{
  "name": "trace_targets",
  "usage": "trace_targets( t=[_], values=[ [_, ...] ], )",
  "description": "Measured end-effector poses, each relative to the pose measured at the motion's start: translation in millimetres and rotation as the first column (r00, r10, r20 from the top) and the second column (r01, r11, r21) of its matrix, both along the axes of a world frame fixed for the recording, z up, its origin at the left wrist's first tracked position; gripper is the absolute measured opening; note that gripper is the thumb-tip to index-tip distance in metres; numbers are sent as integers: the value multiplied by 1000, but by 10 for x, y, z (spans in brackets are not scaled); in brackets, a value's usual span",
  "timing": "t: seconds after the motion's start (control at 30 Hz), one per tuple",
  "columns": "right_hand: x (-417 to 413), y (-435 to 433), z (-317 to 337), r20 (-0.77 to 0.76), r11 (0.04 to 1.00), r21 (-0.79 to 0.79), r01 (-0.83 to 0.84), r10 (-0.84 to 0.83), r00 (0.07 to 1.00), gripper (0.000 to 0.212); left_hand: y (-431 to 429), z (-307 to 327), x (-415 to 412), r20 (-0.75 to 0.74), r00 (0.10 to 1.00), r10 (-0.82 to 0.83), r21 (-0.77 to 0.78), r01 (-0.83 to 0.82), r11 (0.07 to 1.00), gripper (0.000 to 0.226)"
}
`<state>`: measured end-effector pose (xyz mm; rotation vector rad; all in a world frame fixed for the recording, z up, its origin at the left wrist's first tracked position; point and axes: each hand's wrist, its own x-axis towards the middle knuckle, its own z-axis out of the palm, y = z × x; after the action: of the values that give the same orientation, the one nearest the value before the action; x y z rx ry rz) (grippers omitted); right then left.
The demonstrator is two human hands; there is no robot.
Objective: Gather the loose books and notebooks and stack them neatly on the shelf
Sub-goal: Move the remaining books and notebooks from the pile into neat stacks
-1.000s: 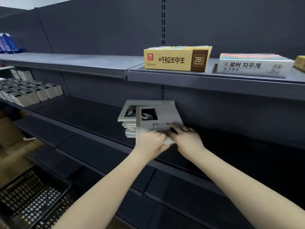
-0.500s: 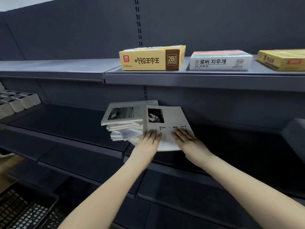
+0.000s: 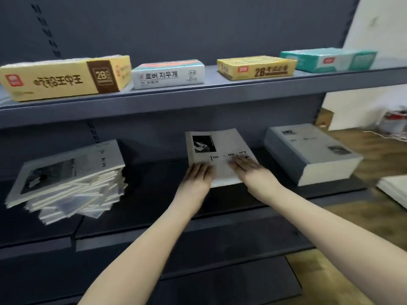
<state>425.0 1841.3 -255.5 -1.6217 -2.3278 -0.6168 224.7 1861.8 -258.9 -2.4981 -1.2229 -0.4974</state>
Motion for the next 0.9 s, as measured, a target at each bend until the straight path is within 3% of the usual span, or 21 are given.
trace_targets(
  t=[0.13,0.43,0.57,0.7,0.8,0.9],
  values=[
    [440,-245,-4,31,981,-101,164,-161,986,87,-37,7,501,13,990,-137,-46,138,989,67],
    [1370,-851,-93,27,923,-77,376,-375,926,70,-144,-72,1598,-95,947,-308,-61,303,951,77],
    [1633,-1115,-150,22,827,-214,519,-528,849,70,-246,-163,1976,-176,904,-391,-47,389,920,77],
    [1844,-1232,-276,-49,793,-239,560,-586,809,72,-395,-126,2265,-195,918,-345,-151,319,936,70],
    [1960,-1271,-290,-109,771,-240,590,-626,773,69,-319,-146,2422,-217,931,-295,-125,274,954,62],
    [2029,-1263,-321,-173,758,-257,599,-646,743,63,-241,-162,2583,-248,919,-308,-227,254,940,54]
  ],
)
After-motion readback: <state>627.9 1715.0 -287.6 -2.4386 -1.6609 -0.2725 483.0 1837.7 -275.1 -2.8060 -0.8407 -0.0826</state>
